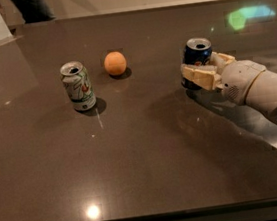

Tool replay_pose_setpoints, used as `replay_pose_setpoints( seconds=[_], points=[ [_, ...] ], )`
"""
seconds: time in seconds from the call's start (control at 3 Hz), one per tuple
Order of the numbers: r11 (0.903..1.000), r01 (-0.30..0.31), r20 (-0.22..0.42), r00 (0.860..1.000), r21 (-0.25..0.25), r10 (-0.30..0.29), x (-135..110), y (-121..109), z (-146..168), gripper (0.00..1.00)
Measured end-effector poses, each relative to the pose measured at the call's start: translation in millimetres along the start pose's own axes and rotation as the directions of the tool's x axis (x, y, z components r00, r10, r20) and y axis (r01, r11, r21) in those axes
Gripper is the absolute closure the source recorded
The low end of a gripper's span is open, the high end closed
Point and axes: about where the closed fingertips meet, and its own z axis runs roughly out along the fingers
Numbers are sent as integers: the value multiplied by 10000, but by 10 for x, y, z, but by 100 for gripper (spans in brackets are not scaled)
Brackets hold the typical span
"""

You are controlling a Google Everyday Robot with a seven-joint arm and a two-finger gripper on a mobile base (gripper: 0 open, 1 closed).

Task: Place pepsi can upright

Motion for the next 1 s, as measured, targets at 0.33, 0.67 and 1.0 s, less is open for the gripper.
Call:
replay_pose_setpoints(
  seconds=[0.33, 0.67, 1.0],
  points=[
    [9999, -59, 67, 10000, -120, 59, -51, 38, 0, 60],
    [9996, -151, 158, 9998, -226, 155, -97, 68, -1, 37],
    [9993, -200, 219, 9995, -320, 207, -129, 86, -3, 13]
  ],
)
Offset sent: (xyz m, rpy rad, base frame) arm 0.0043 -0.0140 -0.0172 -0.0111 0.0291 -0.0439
